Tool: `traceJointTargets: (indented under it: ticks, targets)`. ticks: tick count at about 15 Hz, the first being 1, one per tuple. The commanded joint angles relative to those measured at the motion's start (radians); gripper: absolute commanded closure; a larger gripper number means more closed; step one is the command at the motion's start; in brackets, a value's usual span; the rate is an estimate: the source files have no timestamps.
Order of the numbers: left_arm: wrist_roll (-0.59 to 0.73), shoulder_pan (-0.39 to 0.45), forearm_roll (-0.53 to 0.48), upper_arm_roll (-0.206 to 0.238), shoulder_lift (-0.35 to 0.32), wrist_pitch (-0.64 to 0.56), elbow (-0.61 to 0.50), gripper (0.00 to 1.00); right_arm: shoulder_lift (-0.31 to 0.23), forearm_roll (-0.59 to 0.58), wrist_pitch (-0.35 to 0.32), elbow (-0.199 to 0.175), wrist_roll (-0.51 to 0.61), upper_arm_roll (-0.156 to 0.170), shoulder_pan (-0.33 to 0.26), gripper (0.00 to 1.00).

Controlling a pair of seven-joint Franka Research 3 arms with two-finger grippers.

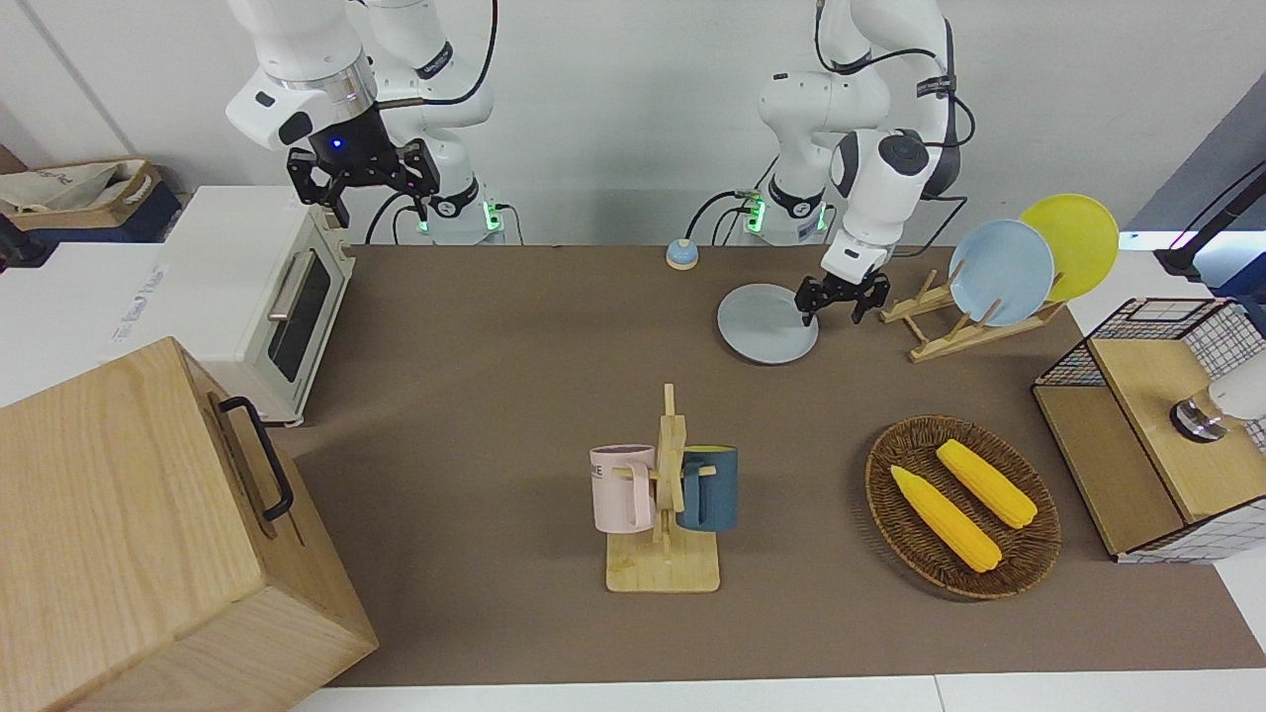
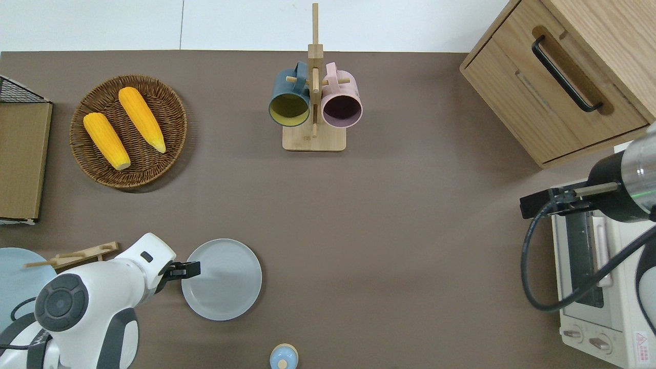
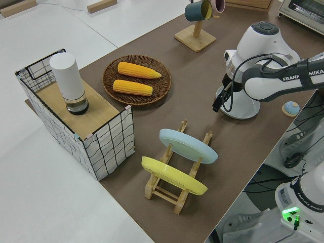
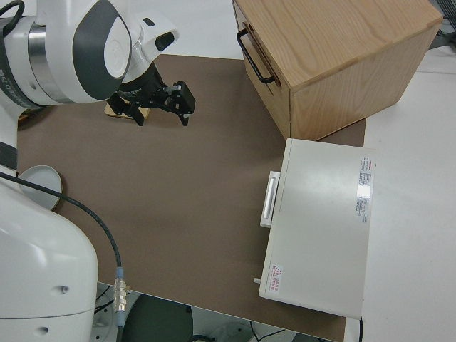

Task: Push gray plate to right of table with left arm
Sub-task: 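Push the gray plate across the table away from the left arm's side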

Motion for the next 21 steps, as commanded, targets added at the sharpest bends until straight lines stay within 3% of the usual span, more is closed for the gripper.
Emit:
traceJointTargets:
  ticks: [1,5,7,12,16,21]
  targets:
    - [-0.021,-0.024,-0.005,0.004,0.044,0.065,-0.028,0.01,-0.008,0.008,-0.012,-0.001,-0.003,0.004,-0.011,0.017]
    - [-0.021,-0.033,-0.004,0.004,0.082,0.093,-0.029,0.01,-0.008,0.008,-0.012,-0.001,-0.003,0.004,-0.011,0.017]
    - [-0.021,-0.033,-0.005,0.004,0.082,0.091,-0.029,0.1,-0.008,0.008,-0.012,0.001,-0.001,0.006,-0.011,0.017]
    - [-0.019,-0.033,-0.005,0.004,0.078,0.079,-0.028,0.73,-0.008,0.008,-0.012,-0.001,-0.003,0.006,-0.011,0.017]
    - [-0.021,-0.032,-0.005,0.004,0.078,0.079,-0.028,1.0,-0.008,0.008,-0.012,-0.001,-0.003,0.004,-0.011,0.017]
    - [-0.021,-0.035,-0.053,0.004,0.082,0.084,-0.023,1.0,-0.008,0.008,-0.012,-0.001,-0.003,0.006,-0.011,0.017]
